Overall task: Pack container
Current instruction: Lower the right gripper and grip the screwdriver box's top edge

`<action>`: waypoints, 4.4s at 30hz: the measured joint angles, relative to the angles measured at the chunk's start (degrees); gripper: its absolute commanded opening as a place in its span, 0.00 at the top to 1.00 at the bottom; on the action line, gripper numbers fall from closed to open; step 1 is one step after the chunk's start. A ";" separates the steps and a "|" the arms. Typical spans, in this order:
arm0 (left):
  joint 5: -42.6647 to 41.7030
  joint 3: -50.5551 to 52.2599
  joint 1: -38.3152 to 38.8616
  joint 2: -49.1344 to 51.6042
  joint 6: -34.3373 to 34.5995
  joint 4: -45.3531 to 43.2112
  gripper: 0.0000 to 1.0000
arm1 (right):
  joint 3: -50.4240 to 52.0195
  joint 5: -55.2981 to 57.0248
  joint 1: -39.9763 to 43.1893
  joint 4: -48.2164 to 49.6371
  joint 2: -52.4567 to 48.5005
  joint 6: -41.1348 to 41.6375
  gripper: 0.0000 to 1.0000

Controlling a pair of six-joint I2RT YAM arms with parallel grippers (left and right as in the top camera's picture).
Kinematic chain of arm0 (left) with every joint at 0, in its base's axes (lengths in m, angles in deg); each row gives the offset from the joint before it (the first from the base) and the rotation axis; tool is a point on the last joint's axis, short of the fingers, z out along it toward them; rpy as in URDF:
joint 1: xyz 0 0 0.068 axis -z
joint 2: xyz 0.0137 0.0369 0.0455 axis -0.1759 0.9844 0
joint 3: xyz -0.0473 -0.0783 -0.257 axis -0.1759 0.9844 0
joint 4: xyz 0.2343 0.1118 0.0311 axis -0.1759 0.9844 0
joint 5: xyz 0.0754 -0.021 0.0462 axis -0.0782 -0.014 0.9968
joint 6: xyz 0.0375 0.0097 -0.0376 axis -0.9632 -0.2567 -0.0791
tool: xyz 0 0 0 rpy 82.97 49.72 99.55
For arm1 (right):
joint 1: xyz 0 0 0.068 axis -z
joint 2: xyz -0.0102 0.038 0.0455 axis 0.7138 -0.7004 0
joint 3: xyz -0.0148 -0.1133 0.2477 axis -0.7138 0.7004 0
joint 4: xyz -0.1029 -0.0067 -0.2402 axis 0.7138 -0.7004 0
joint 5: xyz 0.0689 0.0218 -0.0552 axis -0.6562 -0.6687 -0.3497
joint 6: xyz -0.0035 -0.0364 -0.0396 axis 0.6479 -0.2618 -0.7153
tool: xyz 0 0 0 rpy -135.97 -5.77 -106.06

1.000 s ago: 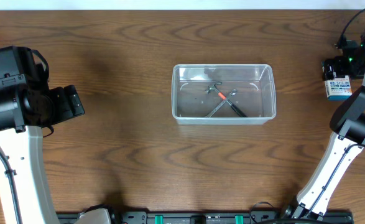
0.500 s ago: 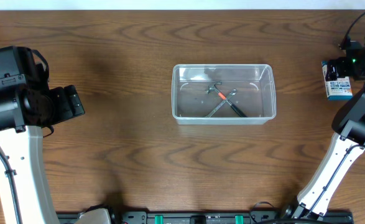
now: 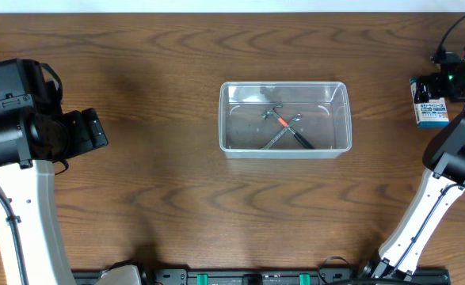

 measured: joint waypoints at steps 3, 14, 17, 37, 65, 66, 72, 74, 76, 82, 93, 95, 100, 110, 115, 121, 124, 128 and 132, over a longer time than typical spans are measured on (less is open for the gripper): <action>-0.02 0.00 0.00 0.00 0.00 0.00 0.02 | -0.02 -0.02 0.00 0.11 -1.03 0.00 0.01; 0.00 0.00 0.00 0.00 0.00 0.00 0.02 | 0.00 0.00 0.00 0.76 -1.81 0.00 0.01; 0.00 0.00 0.00 0.00 0.00 0.00 0.02 | 0.00 -0.02 0.00 0.76 -1.84 0.00 0.01; 0.00 0.00 0.00 0.00 0.00 0.00 0.02 | 0.00 0.00 0.00 0.20 -1.84 0.00 0.01; 0.00 0.00 0.00 0.00 0.00 0.00 0.02 | 0.42 -0.02 0.02 -0.24 -1.84 0.00 0.01; 0.00 0.00 0.00 0.00 0.00 0.00 0.02 | 0.44 0.00 0.02 -0.24 -1.84 0.00 0.01; 0.00 0.00 0.00 0.00 0.00 0.00 0.02 | 0.44 -0.02 0.02 -0.24 -1.84 0.00 0.01; 0.00 0.00 0.00 0.00 0.00 0.00 0.02 | 0.44 -0.02 0.00 -0.24 -1.81 0.00 0.01; 0.00 0.00 0.00 0.00 0.00 0.00 0.02 | 0.44 0.00 0.02 -0.26 -1.84 0.00 0.01; 0.00 0.00 0.00 0.00 0.00 0.00 0.02 | 0.66 0.00 0.02 -0.28 -1.81 0.00 0.01; 0.00 0.00 0.00 0.00 0.00 0.00 0.02 | 1.70 0.09 0.50 -0.11 -1.81 0.00 0.01; 0.00 0.00 0.00 0.00 0.00 0.00 0.02 | 1.70 0.09 0.59 0.07 -1.81 0.00 0.01; 0.00 0.00 0.00 0.00 0.00 0.00 0.02 | 1.77 0.26 0.61 0.74 -1.81 0.00 0.01; 0.00 0.00 0.00 0.00 0.00 0.00 0.02 | 1.81 0.28 0.61 1.66 -1.81 -0.15 0.12; 0.00 0.00 0.00 0.00 0.00 0.00 0.02 | 1.81 0.26 0.61 1.75 -1.81 -0.26 0.17; 0.00 0.00 0.00 0.00 0.00 0.00 0.02 | 1.81 0.24 0.61 1.77 -1.81 -0.26 0.18; 0.00 0.00 0.00 0.00 0.00 0.00 0.02 | 1.81 0.26 0.61 1.77 -1.81 -0.26 0.17; 0.00 0.00 0.00 0.00 0.00 0.00 0.02 | 1.81 0.26 0.61 1.77 -1.81 -0.26 0.16; 0.00 0.00 0.00 0.00 0.00 0.00 0.02 | 1.81 0.31 0.44 1.77 -1.81 -0.26 0.19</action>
